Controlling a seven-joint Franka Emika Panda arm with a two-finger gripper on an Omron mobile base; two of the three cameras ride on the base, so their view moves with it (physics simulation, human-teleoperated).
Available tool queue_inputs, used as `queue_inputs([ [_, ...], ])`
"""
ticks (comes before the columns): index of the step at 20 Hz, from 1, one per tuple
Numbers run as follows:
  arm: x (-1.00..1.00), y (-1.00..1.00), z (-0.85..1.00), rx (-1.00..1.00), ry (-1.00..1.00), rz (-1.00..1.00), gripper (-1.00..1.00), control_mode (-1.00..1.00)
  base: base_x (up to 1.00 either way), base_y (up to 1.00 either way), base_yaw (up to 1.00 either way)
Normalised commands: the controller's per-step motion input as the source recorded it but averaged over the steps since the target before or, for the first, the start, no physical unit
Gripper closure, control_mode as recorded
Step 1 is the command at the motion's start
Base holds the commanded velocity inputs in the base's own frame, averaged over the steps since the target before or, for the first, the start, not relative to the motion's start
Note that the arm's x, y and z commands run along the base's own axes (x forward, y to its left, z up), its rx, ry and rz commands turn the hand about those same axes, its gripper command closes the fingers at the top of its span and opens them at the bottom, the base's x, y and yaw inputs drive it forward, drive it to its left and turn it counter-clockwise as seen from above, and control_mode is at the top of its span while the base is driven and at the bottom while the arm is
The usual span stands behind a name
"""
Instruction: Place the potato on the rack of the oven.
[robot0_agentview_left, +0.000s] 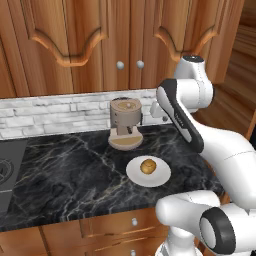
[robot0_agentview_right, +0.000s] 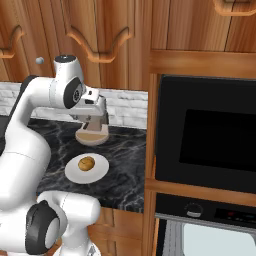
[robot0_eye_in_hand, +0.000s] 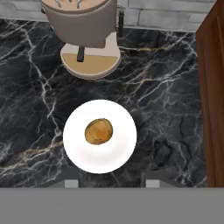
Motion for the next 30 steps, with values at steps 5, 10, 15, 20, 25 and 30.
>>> queue_inputs([
  [5,0.0,0.04,0.0,0.0,0.0,0.0,-1.0,-1.0,0.0,0.0,0.0],
  [10,-0.05,0.02,-0.5,0.02,-0.03,-0.09,-1.0,-1.0,0.0,0.0,0.0],
  [15,0.0,0.12,-0.9,-0.02,0.13,-0.23,-1.0,-1.0,0.0,0.0,0.0],
  [20,0.0,0.22,-0.63,0.06,0.01,-0.16,-1.0,-1.0,0.0,0.0,0.0],
  [25,0.01,0.3,-0.46,0.05,0.0,-0.01,-1.0,-1.0,0.0,0.0,0.0],
  [30,0.14,0.23,-0.43,0.0,0.0,0.0,-1.0,-1.0,0.0,0.0,0.0],
])
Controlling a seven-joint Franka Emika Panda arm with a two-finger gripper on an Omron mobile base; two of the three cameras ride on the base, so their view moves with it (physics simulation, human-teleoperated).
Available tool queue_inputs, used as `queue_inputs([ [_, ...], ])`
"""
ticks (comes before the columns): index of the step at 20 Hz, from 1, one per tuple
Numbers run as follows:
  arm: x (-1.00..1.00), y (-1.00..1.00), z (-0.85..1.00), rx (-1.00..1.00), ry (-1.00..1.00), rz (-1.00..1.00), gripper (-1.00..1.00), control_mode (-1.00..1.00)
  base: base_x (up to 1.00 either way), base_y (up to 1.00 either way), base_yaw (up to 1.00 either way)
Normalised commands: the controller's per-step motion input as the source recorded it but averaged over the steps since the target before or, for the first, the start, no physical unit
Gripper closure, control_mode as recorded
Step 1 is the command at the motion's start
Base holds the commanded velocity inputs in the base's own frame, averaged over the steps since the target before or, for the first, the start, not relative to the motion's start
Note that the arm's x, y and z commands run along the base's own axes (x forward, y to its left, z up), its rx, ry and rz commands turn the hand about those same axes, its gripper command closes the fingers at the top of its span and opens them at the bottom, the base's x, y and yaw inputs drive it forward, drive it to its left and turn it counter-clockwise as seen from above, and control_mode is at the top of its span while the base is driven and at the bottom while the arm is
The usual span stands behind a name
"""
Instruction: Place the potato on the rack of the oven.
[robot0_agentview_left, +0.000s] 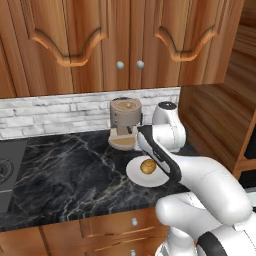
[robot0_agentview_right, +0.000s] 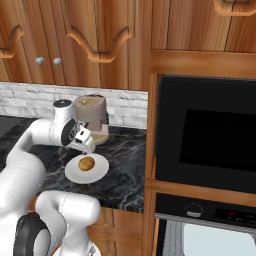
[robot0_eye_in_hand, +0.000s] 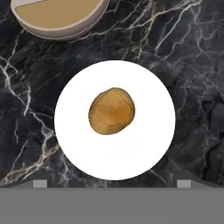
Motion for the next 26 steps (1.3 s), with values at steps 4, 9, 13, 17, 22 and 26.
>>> queue_inputs([
  [4,0.33,0.05,-0.53,0.0,0.0,0.0,-1.0,-1.0,0.0,0.0,0.0],
  [9,0.3,0.01,-0.47,0.0,0.0,0.0,-1.0,-1.0,0.0,0.0,0.0],
  [13,0.31,0.0,-0.21,0.0,0.02,0.0,-1.0,-1.0,0.0,0.0,0.0],
  [17,0.09,0.0,-0.12,0.0,0.0,0.0,-1.0,-1.0,0.0,0.0,0.0],
  [22,0.0,0.0,-0.28,0.0,0.04,0.0,-1.0,-1.0,0.0,0.0,0.0],
  [26,0.03,0.0,-0.35,0.0,0.06,0.0,-1.0,-1.0,0.0,0.0,0.0],
])
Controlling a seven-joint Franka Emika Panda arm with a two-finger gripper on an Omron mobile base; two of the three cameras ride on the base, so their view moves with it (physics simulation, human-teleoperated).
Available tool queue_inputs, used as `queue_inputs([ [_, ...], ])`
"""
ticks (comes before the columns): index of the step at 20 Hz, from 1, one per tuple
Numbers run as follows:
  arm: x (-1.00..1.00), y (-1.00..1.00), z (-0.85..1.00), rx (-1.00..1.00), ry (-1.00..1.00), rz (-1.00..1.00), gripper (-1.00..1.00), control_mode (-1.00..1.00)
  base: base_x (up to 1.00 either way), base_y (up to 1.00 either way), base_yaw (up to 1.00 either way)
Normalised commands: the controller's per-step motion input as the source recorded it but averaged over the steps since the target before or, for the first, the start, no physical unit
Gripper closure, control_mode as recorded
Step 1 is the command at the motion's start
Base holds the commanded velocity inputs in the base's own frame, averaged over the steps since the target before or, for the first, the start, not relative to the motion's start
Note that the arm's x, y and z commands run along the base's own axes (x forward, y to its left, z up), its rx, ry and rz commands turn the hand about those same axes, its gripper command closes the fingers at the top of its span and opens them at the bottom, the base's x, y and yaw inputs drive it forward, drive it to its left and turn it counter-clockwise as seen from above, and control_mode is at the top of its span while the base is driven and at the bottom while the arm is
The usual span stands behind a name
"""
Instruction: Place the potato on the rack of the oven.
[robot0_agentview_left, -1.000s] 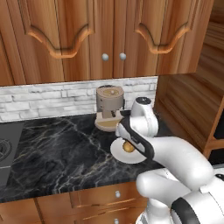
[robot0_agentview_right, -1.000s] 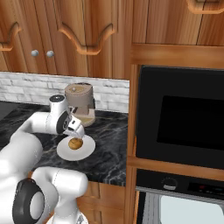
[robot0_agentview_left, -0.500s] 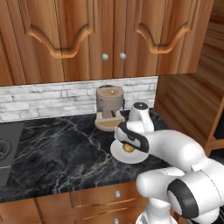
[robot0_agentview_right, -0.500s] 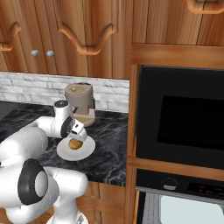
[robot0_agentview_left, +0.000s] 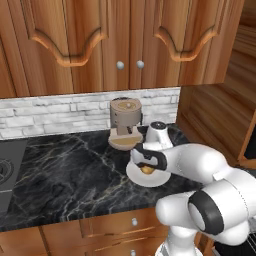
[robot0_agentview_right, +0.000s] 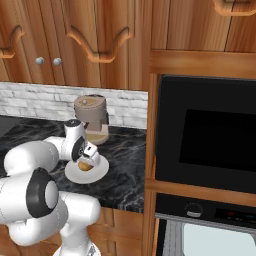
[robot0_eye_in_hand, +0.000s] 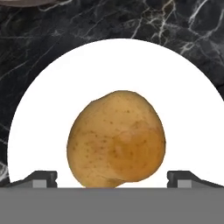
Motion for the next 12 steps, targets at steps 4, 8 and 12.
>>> queue_inputs([
  [4,0.16,0.07,-0.18,0.0,0.05,0.0,-1.0,-1.0,0.0,0.0,0.0],
  [8,0.11,0.0,-0.01,0.0,0.0,0.0,-1.0,-1.0,0.0,0.0,0.0],
  [12,0.14,0.0,-0.05,0.0,0.0,0.0,-1.0,-1.0,0.0,0.0,0.0],
])
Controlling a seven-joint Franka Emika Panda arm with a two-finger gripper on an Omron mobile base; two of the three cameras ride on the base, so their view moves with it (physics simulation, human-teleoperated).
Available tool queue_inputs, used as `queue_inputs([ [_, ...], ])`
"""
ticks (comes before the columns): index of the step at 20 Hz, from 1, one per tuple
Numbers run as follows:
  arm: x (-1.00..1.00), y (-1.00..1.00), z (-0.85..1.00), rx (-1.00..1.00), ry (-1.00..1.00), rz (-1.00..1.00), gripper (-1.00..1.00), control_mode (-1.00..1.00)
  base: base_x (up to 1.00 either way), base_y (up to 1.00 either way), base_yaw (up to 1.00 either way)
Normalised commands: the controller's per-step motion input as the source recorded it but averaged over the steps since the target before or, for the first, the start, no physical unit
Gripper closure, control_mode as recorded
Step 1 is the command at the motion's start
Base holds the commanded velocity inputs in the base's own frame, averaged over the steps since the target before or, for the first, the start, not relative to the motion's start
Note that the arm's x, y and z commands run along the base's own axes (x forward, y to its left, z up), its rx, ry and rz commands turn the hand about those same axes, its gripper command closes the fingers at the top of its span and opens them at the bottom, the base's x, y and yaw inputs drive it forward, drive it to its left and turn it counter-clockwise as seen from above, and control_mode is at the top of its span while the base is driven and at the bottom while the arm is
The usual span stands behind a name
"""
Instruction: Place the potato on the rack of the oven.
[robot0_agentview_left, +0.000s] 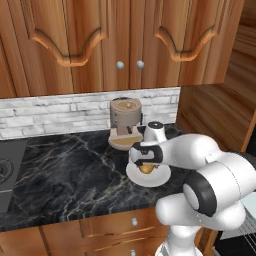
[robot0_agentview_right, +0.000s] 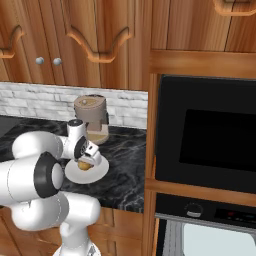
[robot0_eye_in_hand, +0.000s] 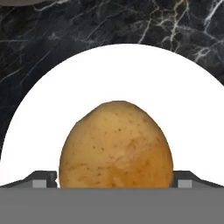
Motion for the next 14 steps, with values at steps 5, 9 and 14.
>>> queue_inputs([
  [5,0.05,0.0,-0.27,0.0,0.0,0.0,-1.0,-1.0,0.0,0.0,0.0],
  [9,0.0,0.0,-0.24,0.0,0.0,0.0,-1.0,-1.0,0.0,0.0,0.0],
  [14,0.0,0.0,-0.29,0.02,0.03,0.0,1.0,-1.0,0.0,0.0,0.0],
])
